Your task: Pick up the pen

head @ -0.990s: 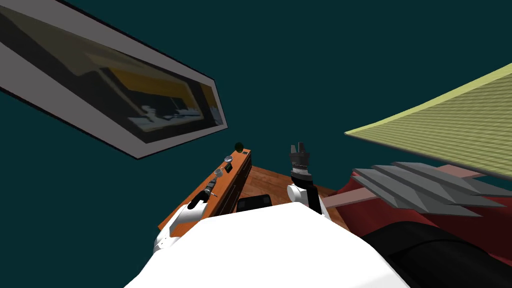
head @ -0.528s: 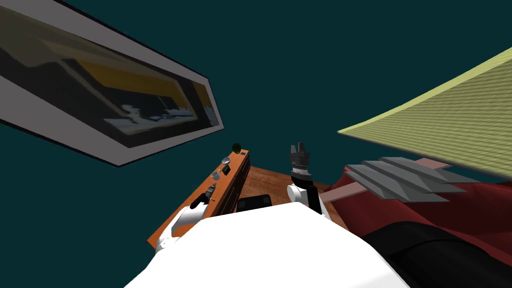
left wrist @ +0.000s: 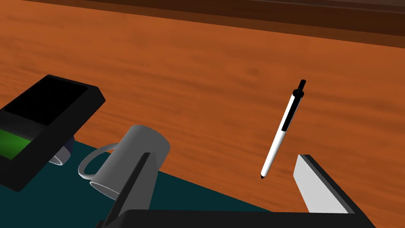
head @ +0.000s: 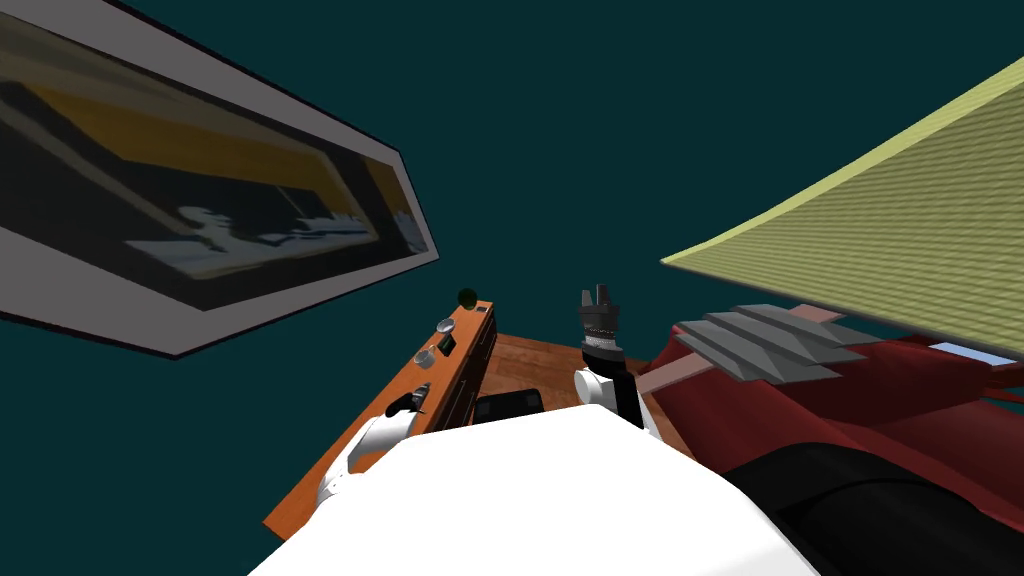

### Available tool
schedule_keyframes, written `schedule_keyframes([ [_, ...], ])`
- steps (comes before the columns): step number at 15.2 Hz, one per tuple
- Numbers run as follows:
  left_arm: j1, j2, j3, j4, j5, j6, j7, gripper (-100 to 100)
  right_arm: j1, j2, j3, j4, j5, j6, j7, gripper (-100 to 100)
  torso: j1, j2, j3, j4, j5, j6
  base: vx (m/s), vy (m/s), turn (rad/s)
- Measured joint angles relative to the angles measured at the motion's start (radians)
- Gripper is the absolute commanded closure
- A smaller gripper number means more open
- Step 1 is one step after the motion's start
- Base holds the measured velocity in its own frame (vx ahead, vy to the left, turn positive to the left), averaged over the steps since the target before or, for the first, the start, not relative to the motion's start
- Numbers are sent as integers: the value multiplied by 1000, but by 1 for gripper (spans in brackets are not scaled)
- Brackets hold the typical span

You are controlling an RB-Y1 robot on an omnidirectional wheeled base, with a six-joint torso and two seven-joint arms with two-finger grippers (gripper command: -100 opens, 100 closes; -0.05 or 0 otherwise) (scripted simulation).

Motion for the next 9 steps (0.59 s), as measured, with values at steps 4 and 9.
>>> schedule_keyframes([
  [4, -5, -7, -3, 48, 10, 60, -6, -100, 0, 0, 0, 0, 0, 0, 0, 0, 0, 0, 0, 0, 0, 0, 18, 17, -92],
  [9, -15, -12, -6, 92, 25, 131, -13, -100, 0, 0, 0, 0, 0, 0, 0, 0, -1, 1, 0, 0, 0, 0, 14, 13, -79],
])
